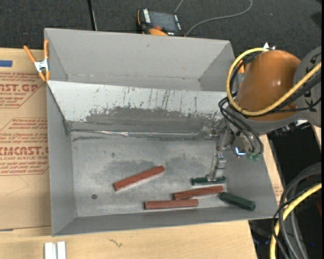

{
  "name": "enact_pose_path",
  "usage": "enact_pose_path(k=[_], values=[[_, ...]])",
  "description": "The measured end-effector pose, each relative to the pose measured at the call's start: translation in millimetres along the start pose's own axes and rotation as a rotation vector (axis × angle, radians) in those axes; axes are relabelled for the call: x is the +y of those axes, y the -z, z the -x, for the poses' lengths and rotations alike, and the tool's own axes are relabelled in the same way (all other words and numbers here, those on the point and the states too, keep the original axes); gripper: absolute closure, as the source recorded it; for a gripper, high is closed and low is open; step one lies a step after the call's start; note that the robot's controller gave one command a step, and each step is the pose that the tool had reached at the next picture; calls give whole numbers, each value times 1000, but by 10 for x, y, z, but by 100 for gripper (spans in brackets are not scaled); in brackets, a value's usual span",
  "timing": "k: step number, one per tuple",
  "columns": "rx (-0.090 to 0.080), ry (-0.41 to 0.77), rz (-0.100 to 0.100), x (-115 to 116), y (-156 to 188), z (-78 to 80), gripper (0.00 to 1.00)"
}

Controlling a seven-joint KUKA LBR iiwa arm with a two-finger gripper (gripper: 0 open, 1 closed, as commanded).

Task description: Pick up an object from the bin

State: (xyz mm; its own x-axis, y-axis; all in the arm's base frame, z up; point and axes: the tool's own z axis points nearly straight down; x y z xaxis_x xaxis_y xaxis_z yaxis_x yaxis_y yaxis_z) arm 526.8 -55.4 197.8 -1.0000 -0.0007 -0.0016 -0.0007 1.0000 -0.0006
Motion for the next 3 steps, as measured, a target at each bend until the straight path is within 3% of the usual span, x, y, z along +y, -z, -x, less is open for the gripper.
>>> enact_pose_path(k=[1, 2, 3], values=[[7, 333, 3, -287, -1175, -242, 0], [1, 332, 1, -287, -1148, -223, 100], [-7, 348, -2, -373, 273, -169, 100]])
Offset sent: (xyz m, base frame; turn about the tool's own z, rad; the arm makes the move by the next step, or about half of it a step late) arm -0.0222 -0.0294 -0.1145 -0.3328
